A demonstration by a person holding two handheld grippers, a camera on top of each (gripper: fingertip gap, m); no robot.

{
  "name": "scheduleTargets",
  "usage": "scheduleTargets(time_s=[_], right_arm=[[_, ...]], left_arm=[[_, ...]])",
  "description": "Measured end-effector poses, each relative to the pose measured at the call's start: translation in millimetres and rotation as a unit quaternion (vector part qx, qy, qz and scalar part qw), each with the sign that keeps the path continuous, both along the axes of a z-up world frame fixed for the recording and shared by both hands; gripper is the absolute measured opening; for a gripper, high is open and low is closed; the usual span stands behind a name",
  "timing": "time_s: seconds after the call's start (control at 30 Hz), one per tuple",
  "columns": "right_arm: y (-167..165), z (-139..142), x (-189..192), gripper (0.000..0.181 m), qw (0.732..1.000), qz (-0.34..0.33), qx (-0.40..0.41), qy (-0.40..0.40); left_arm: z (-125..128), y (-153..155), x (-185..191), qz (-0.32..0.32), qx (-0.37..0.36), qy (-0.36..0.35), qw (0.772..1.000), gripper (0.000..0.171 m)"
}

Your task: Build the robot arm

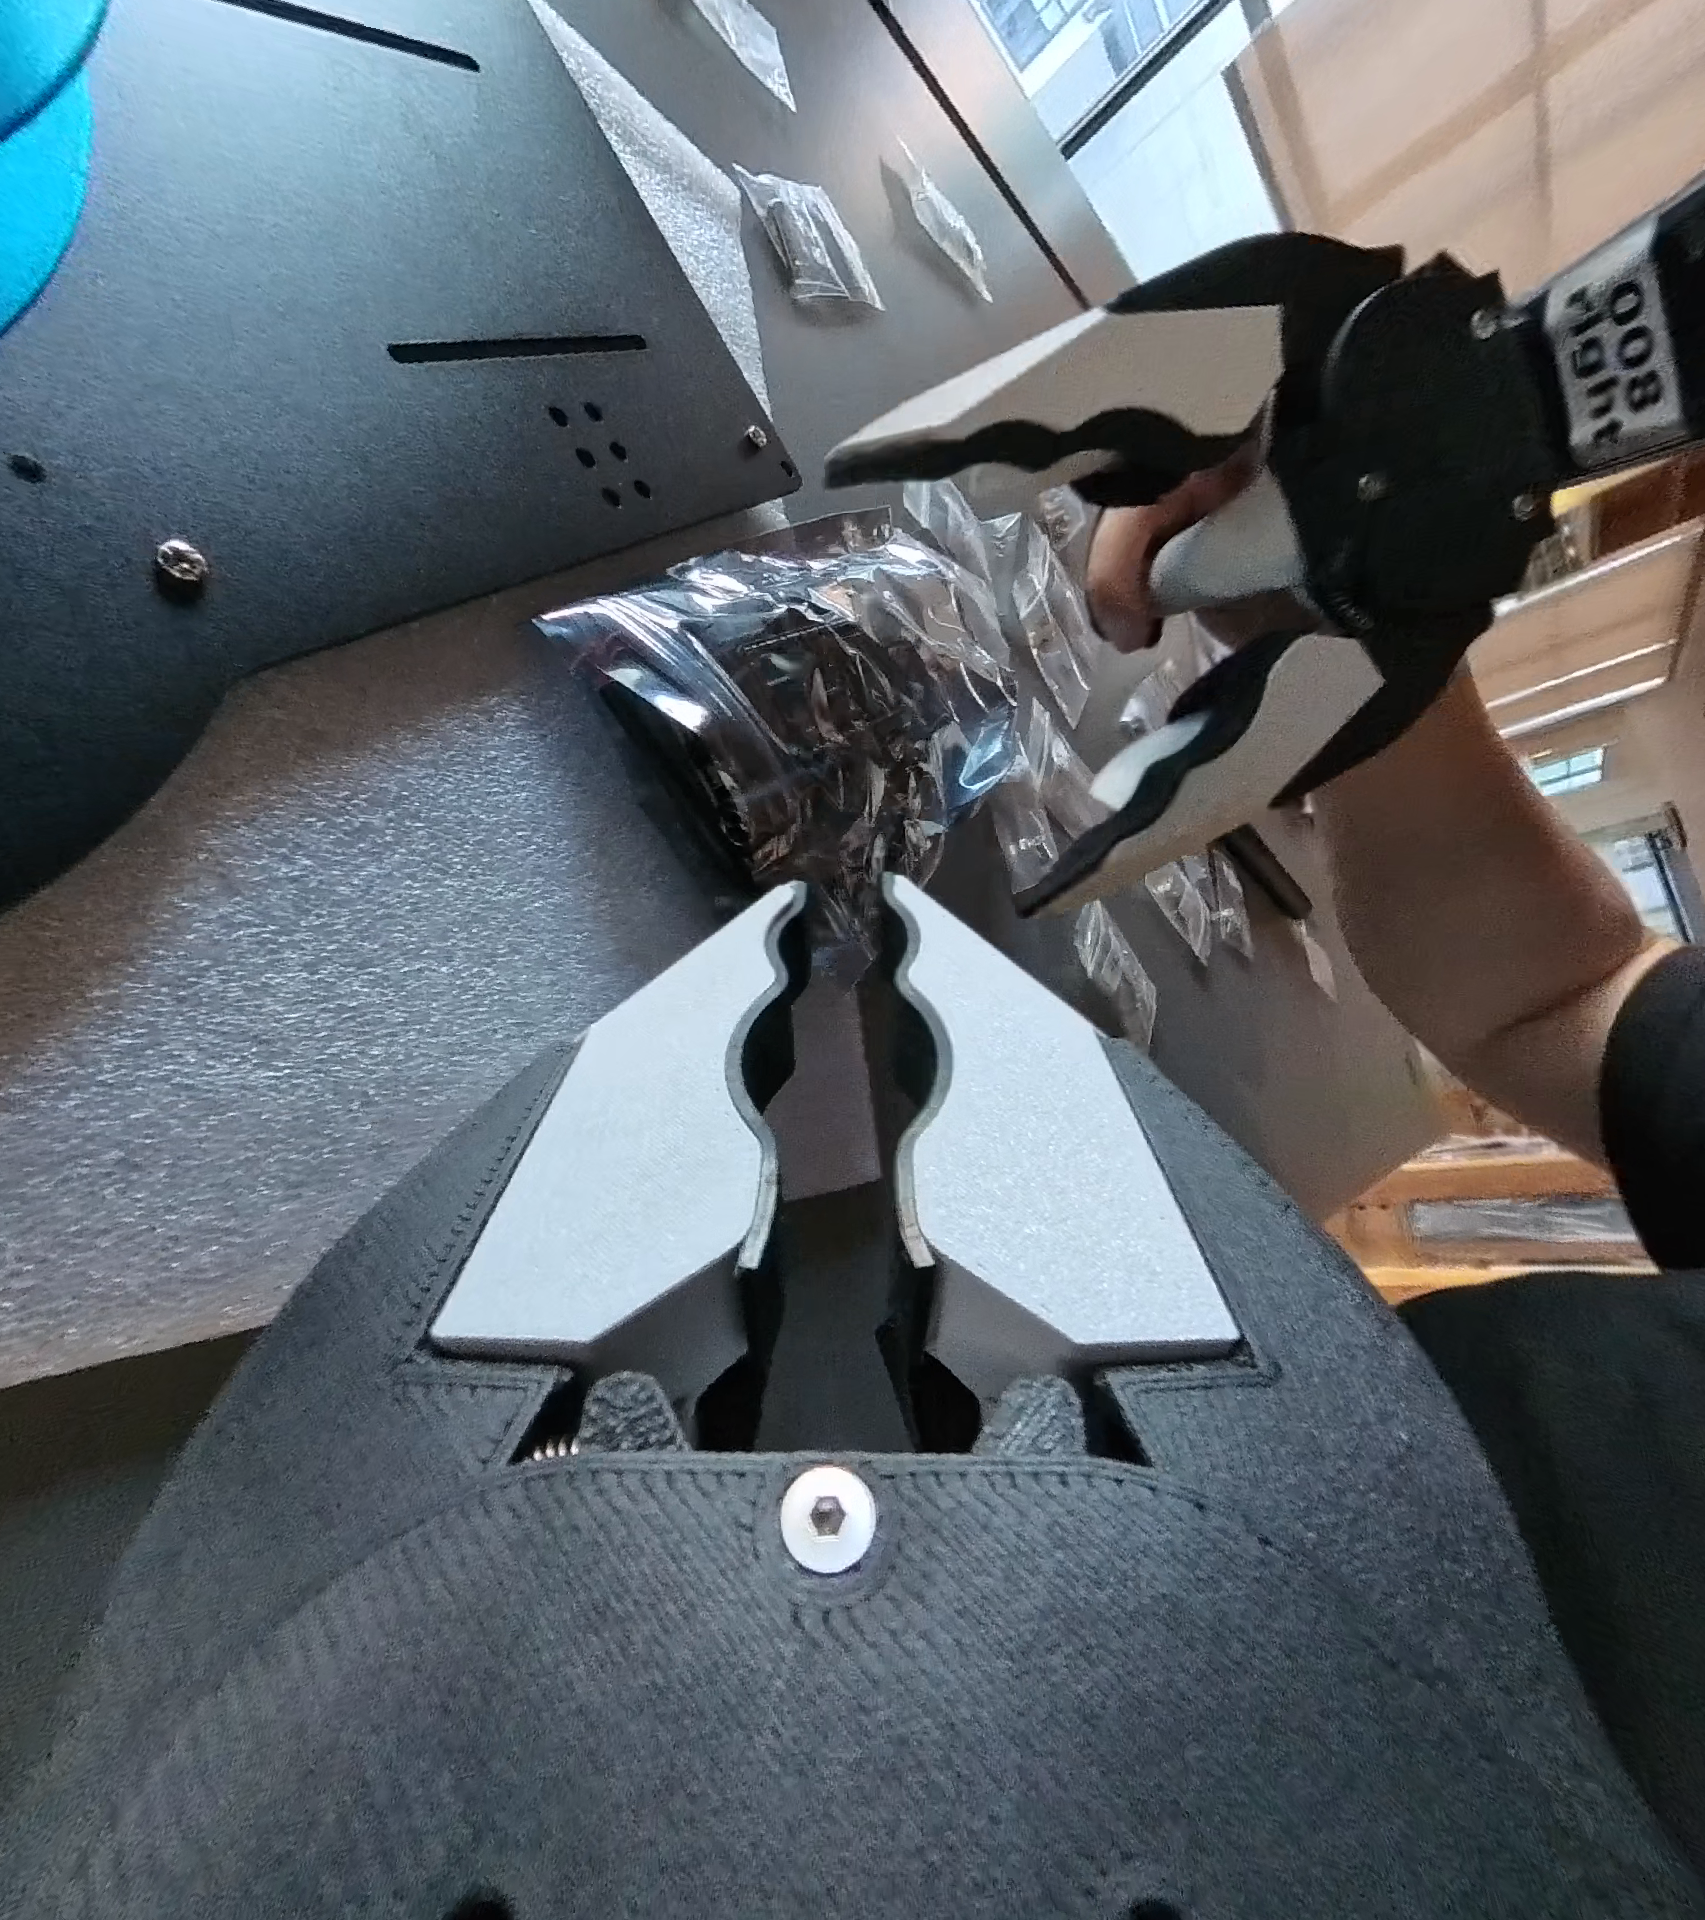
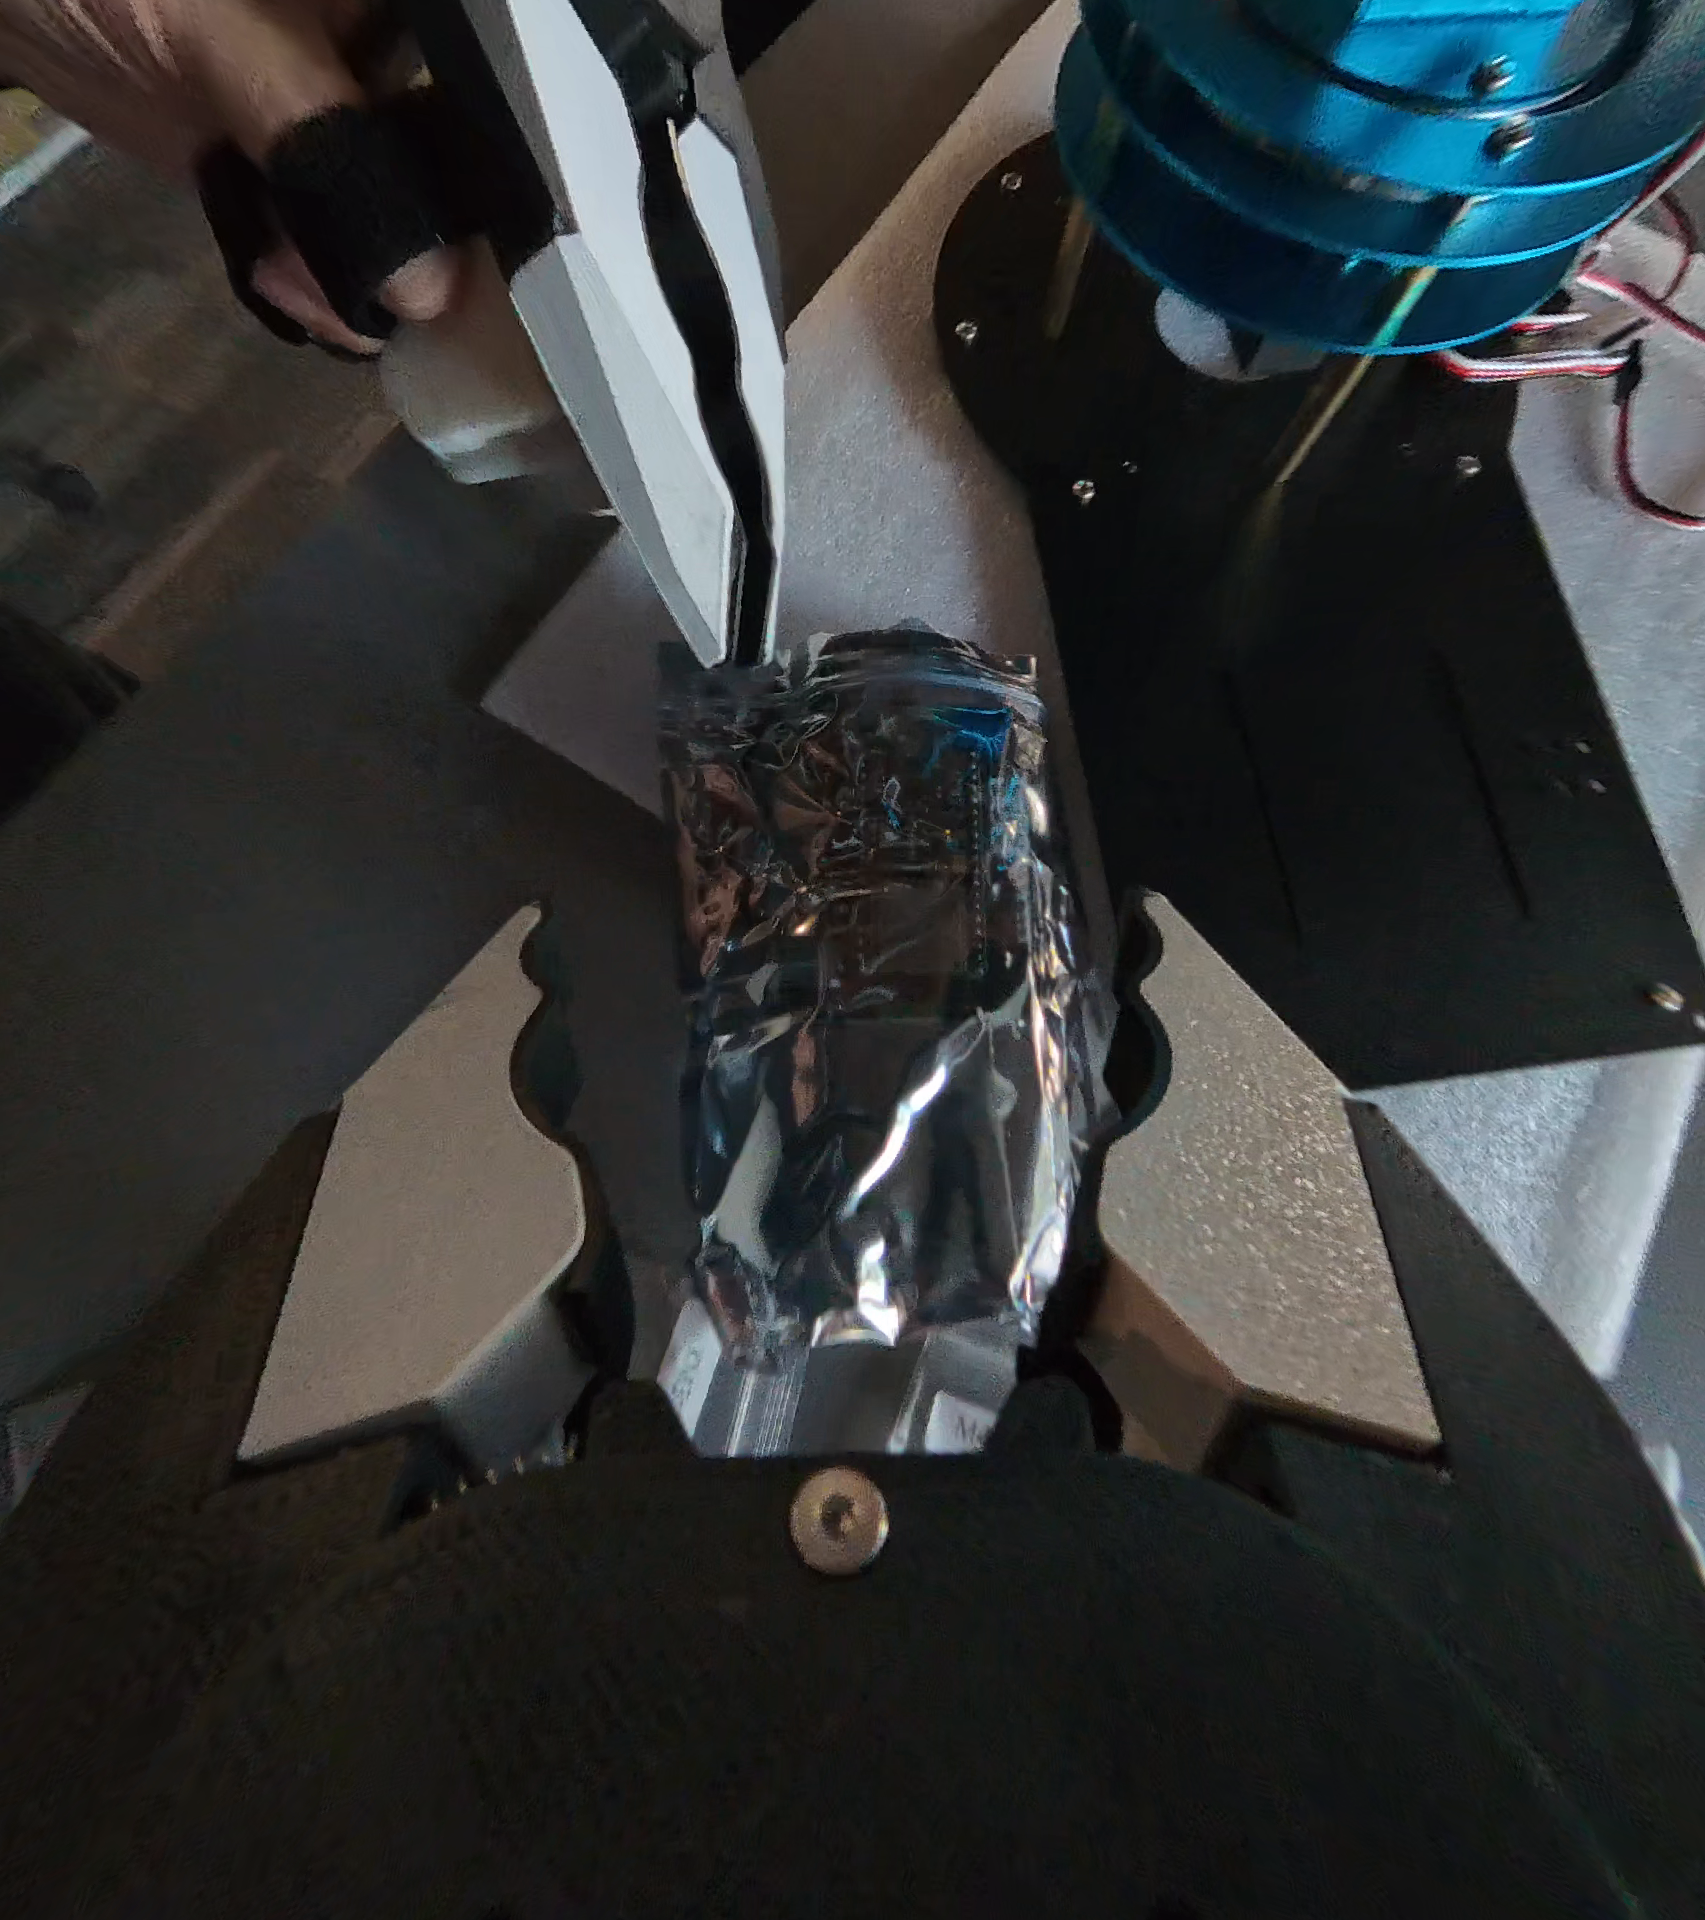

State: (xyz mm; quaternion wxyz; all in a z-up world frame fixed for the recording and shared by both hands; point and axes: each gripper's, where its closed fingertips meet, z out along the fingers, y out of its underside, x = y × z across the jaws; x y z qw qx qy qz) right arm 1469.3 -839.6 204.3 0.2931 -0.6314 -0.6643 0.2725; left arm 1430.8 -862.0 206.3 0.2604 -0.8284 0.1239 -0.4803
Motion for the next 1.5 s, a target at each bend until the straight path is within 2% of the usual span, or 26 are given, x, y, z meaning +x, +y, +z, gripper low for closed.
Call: scheduleTargets(time_s=[0.13,0.23,0.43,0.6,0.83,0.97,1.07,1.13,1.2,1.33,1.5], right_arm=[[2.2,-23.3,-3.0,0.097,0.999,-0.003,-0.02,-0.037],[5.8,-24.5,-4.4,0.087,0.999,-0.01,0.001,-0.038],[5.7,-25.3,-5.4,0.085,1.0,-0.017,0.003,-0.02],[6.0,-25.2,-5.6,0.084,1.0,-0.021,-0.004,-0.009],[7.1,-26.1,-5.7,0.081,1.0,-0.018,0.003,-0.017],[7.9,-25.9,-6.0,0.08,1.0,-0.024,-0.006,-0.013],[8.7,-26.0,-7.0,0.078,0.999,-0.031,-0.003,-0.011],[8.8,-26.7,-7.6,0.078,0.999,-0.036,0.004,-0.012],[6.6,-26.7,-7.8,0.083,0.999,-0.03,0.005,-0.018],[-2.8,-19.3,-15.9,0.094,1.0,0.021,-0.004,-0.007],[-2.1,-12.0,-26.1,0.098,0.996,0.071,-0.058,-0.005]], left_arm=[[-2.5,2.6,-4.0,0.015,-0.012,-0.004,1.0,0.006],[-1.4,7.9,-13.6,0.035,0.003,0.003,0.999,0.006],[0.9,13.0,-9.6,0.041,-0.062,-0.087,0.993,0.007],[-2.9,17.1,-14.3,0.058,-0.072,-0.079,0.993,0.006],[-4.0,8.3,-3.9,0.026,-0.114,-0.093,0.989,0.009],[0.8,1.7,3.8,0.0,-0.132,-0.129,0.983,0.007],[2.7,3.2,4.2,0.0,-0.117,-0.136,0.984,0.01],[0.2,2.7,5.5,-0.004,-0.09,-0.105,0.99,0.014],[-6.6,2.7,4.4,-0.011,-0.038,-0.039,0.998,0.0],[-6.4,2.8,6.0,-0.029,0.038,0.027,0.998,0.0],[-4.8,0.3,6.8,-0.049,0.073,0.04,0.995,0.0]])
